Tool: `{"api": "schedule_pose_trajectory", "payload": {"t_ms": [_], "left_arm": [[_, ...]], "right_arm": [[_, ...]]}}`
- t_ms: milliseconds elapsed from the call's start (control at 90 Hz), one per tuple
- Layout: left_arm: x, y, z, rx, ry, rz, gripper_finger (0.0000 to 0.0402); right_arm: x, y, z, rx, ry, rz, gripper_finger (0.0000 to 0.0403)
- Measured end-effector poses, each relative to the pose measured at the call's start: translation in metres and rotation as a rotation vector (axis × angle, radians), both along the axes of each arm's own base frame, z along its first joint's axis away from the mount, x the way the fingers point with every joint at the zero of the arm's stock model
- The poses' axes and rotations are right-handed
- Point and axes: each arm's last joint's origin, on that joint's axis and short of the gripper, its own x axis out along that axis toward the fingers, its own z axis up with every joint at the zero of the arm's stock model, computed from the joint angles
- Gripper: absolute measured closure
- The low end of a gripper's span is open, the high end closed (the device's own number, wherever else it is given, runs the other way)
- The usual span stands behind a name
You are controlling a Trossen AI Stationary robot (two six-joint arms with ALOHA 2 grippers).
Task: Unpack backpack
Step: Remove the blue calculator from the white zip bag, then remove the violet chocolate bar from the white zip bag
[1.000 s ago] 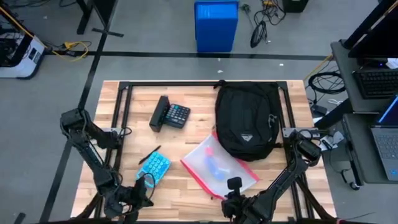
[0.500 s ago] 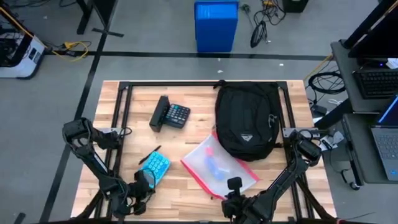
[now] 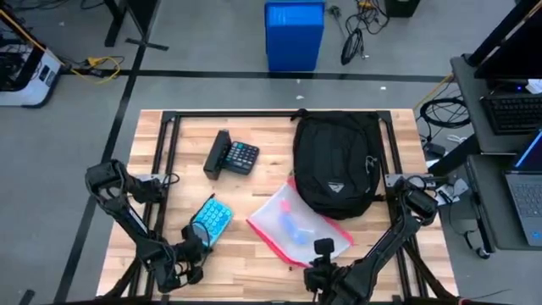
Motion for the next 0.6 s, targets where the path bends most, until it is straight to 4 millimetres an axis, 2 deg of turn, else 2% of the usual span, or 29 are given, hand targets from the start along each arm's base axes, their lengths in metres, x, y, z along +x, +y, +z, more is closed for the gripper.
{"api": "schedule_pose_trajectory", "payload": {"t_ms": [133, 322, 600], "left_arm": [[0.003, -0.005, 0.008, -0.017, -0.002, -0.006, 0.0402], [0.008, -0.016, 0.024, -0.028, 0.037, -0.015, 0.0402], [0.014, -0.029, 0.037, -0.036, -0.005, -0.059, 0.0402]], "right_arm": [[-0.005, 0.001, 0.011, 0.048, -0.030, -0.020, 0.0387], [-0.021, 0.007, 0.034, 0.231, -0.019, -0.090, 0.0325], [-0.033, 0.016, 0.040, 0.312, -0.030, -0.125, 0.0247]]}}
